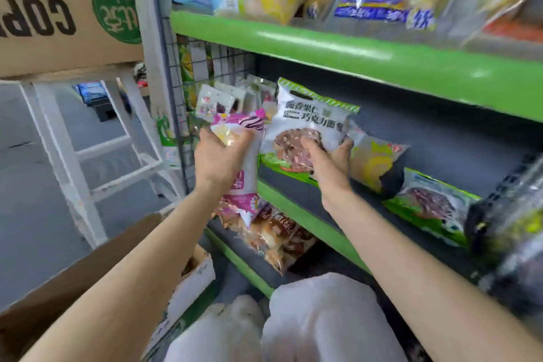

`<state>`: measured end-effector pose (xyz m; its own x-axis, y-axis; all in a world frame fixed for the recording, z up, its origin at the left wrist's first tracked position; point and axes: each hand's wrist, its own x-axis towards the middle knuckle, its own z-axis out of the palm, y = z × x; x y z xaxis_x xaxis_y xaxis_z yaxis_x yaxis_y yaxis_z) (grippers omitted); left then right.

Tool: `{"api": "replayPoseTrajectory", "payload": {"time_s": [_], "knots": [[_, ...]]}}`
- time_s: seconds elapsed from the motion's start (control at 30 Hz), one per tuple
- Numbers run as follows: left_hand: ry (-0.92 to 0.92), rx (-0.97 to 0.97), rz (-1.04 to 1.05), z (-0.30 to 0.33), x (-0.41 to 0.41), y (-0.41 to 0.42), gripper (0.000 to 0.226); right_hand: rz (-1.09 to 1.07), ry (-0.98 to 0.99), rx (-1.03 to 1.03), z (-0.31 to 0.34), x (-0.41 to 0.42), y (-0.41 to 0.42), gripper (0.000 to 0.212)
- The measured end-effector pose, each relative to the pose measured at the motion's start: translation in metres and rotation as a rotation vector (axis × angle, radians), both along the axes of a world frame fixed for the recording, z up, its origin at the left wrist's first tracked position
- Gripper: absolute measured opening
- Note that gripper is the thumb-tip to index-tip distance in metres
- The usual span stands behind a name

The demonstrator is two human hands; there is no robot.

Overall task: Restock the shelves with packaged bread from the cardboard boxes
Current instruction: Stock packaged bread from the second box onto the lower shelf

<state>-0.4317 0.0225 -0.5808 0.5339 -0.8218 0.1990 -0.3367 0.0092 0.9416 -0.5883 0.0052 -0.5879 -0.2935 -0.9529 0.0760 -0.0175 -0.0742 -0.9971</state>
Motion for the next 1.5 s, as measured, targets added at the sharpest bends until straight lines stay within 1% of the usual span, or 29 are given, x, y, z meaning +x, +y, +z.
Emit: {"api": "replayPoseTrajectory", "payload": {"time_s": [0.07,0.1,0.17,0.23,0.33,0.43,0.5,0.57,0.6,0.63,0.67,0.73,0.77,0.8,0.83,0.87,0.93,0.97,1.0,1.03,1.1,1.13,1.23,1.3,1.37,1.43,1.5], "knots": [[-0.033,0.013,-0.133,0.001,-0.035,-0.008,0.062,-0.191,0.123,0.042,-0.002,-0.038,0.005,0.077],[-0.046,0.022,-0.194,0.001,-0.053,-0.012,0.062,-0.278,0.179,0.057,-0.006,-0.057,0.007,0.073],[-0.060,0.027,-0.293,0.001,-0.089,-0.013,0.056,-0.410,0.260,0.104,-0.013,-0.090,0.014,0.073],[-0.068,0.043,-0.366,-0.001,-0.119,-0.013,0.058,-0.507,0.359,0.195,-0.024,-0.115,0.021,0.075],[-0.092,0.090,-0.430,-0.006,-0.152,-0.010,0.064,-0.650,0.623,0.295,-0.040,-0.142,0.032,0.079],[-0.116,0.099,-0.469,-0.009,-0.164,-0.009,0.063,-0.610,0.864,0.338,-0.059,-0.153,0.032,0.092],[-0.128,0.105,-0.471,-0.010,-0.163,-0.010,0.062,-0.566,1.011,0.345,-0.065,-0.153,0.028,0.090],[-0.131,0.131,-0.451,-0.009,-0.158,-0.012,0.061,-0.498,1.075,0.284,-0.062,-0.147,0.028,0.084],[-0.128,0.137,-0.437,-0.008,-0.155,-0.013,0.060,-0.448,1.071,0.223,-0.058,-0.144,0.028,0.081],[-0.120,0.138,-0.424,-0.007,-0.151,-0.013,0.059,-0.378,1.021,0.149,-0.052,-0.140,0.027,0.074],[-0.109,0.143,-0.411,-0.006,-0.148,-0.013,0.059,-0.286,0.922,0.072,-0.046,-0.135,0.026,0.064],[-0.080,0.154,-0.400,-0.004,-0.143,-0.014,0.061,-0.045,0.610,-0.013,-0.033,-0.122,0.023,0.040],[-0.057,0.161,-0.400,-0.004,-0.140,-0.016,0.064,0.080,0.453,-0.012,-0.028,-0.115,0.023,0.031],[-0.021,0.171,-0.408,-0.005,-0.139,-0.017,0.069,0.179,0.355,0.020,-0.024,-0.108,0.024,0.027],[0.028,0.178,-0.424,-0.005,-0.137,-0.018,0.075,0.260,0.308,0.065,-0.021,-0.104,0.025,0.030],[0.084,0.182,-0.444,-0.004,-0.135,-0.018,0.079,0.328,0.286,0.104,-0.019,-0.100,0.025,0.040],[0.187,0.177,-0.526,-0.003,-0.132,-0.015,0.077,0.414,0.291,0.124,-0.018,-0.095,0.025,0.070],[0.243,0.172,-0.571,-0.004,-0.128,-0.015,0.075,0.419,0.284,0.110,-0.019,-0.092,0.022,0.079],[0.294,0.167,-0.601,-0.004,-0.123,-0.016,0.071,0.419,0.249,0.090,-0.020,-0.090,0.019,0.081],[0.336,0.154,-0.611,-0.004,-0.117,-0.017,0.064,0.422,0.186,0.083,-0.022,-0.086,0.014,0.077],[0.378,0.114,-0.575,-0.005,-0.099,-0.024,0.041,0.383,0.086,0.088,-0.024,-0.073,0.001,0.070],[0.364,0.105,-0.541,-0.007,-0.089,-0.029,0.036,0.340,0.059,0.096,-0.025,-0.064,-0.007,0.070],[0.240,0.108,-0.529,-0.010,-0.057,-0.049,0.052,0.263,-0.002,0.097,-0.029,-0.034,-0.038,0.073],[0.146,0.130,-0.618,-0.012,-0.035,-0.065,0.071,0.274,-0.060,0.073,-0.031,-0.012,-0.060,0.074],[-0.005,0.150,-0.698,-0.018,-0.013,-0.087,0.096,0.316,-0.066,0.044,-0.034,0.013,-0.083,0.076],[-0.184,0.151,-0.680,-0.025,0.008,-0.112,0.120,0.339,-0.027,0.054,-0.038,0.037,-0.107,0.083],[-0.292,0.138,-0.602,-0.032,0.027,-0.138,0.131,0.340,0.072,0.067,-0.043,0.060,-0.131,0.086]]}}
